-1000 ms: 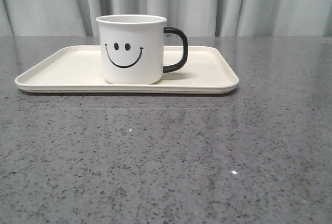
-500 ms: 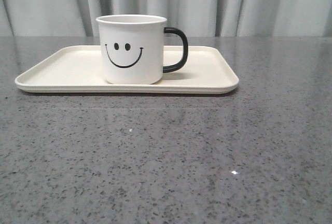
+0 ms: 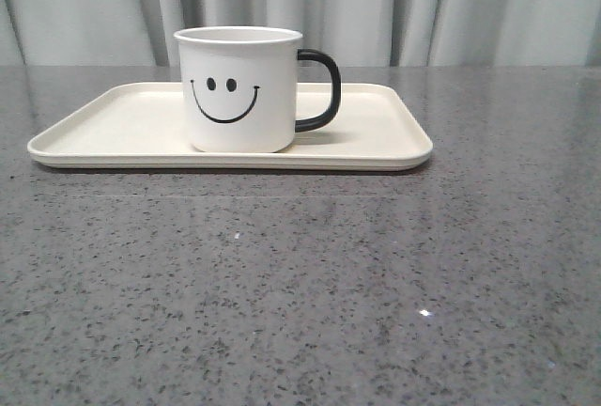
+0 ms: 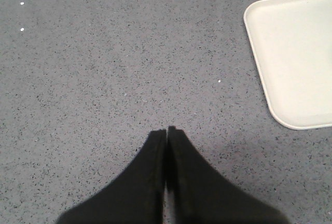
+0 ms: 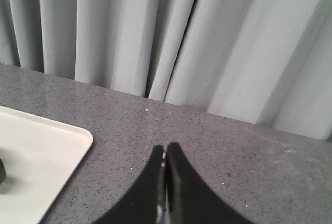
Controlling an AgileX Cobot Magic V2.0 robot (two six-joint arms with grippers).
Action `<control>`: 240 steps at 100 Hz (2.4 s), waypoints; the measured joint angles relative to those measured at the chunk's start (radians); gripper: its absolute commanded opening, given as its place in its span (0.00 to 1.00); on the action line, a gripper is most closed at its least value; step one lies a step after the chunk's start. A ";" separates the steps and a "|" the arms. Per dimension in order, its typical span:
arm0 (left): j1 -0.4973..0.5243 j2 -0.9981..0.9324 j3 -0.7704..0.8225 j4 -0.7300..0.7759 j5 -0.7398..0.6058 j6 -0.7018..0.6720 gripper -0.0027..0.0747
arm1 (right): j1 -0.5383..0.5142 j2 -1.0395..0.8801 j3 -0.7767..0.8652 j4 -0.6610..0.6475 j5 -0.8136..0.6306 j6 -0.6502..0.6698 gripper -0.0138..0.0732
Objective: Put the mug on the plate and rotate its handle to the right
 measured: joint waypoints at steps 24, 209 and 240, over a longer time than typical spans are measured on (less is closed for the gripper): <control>0.000 0.000 0.000 -0.002 0.002 0.000 0.01 | 0.000 0.000 0.000 0.000 0.000 0.000 0.09; 0.000 -0.874 1.150 -0.190 -0.993 0.025 0.01 | 0.000 0.000 0.000 -0.002 0.000 -0.002 0.09; 0.000 -0.874 1.150 -0.182 -1.002 0.025 0.01 | 0.000 0.000 0.000 -0.002 0.000 -0.002 0.09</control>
